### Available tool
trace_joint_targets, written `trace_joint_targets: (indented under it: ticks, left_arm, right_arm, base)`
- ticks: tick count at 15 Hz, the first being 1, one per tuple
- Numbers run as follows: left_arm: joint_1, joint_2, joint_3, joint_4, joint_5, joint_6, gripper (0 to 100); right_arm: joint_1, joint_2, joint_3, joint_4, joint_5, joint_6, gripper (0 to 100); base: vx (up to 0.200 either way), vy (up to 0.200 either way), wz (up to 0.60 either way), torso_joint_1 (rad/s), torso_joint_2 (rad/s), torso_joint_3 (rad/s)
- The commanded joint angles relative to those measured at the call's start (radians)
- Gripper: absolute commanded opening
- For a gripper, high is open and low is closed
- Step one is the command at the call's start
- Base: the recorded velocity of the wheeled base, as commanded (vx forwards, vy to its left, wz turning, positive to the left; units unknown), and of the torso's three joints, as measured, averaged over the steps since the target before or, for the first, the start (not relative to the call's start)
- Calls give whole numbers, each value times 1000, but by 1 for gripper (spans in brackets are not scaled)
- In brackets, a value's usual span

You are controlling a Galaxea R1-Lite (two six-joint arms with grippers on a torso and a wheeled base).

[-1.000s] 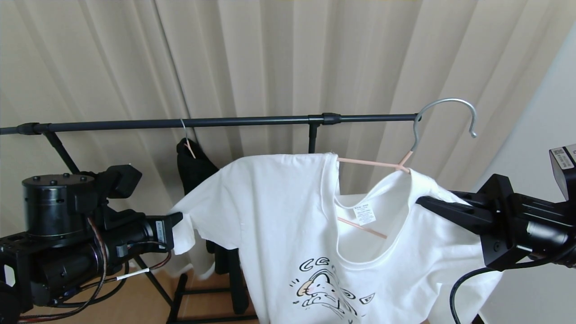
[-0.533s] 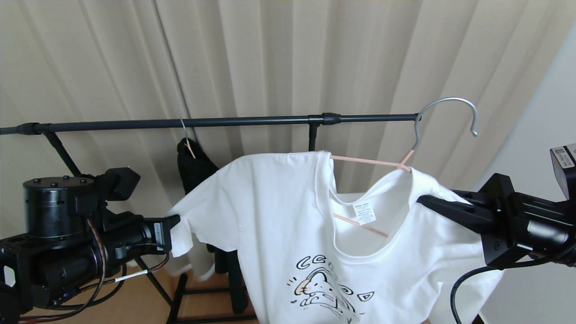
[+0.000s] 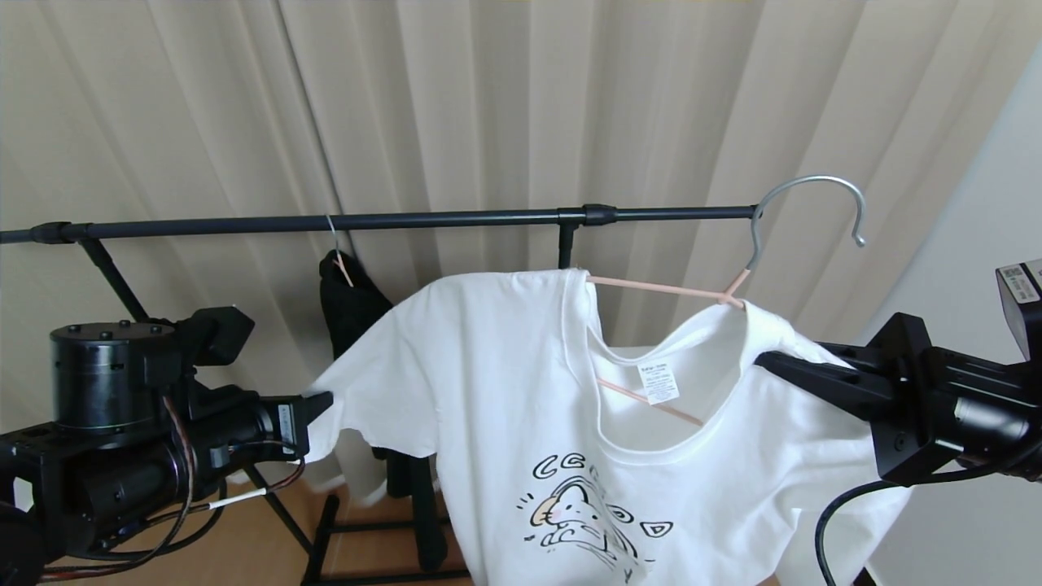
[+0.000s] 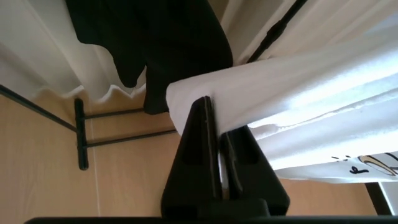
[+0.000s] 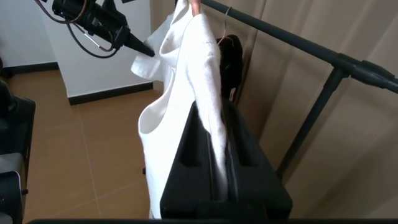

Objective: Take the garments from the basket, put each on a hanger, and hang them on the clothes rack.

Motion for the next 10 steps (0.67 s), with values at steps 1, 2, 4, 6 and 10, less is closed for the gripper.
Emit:
trace_joint_targets:
  ticks: [1,2,4,6,10]
  left_arm:
    - [-3,-2,2,-1,-5,-2,100]
    - [-4,-2,2,-1,-5,0,100]
    - [-9,-38,-9,-1,-19,0,100]
    - [-33,-88,-50,7,-97,-2,100]
    - [-115,-158,-268,222,-184,4,100]
  right_arm:
    - [1,2,1,0,0,0,0]
    - [1,2,1,0,0,0,0]
    - [2,3,7,0,2,-2,0]
    - [2,12,12,0,4,-2,0]
    - [2,35,15,2,65,0,0]
  base:
    - [0,0,0,0,0,0]
    - [0,0,0,0,0,0]
    - [0,0,0,0,0,0]
    - [0,0,0,0,0,0]
    - [0,0,0,0,0,0]
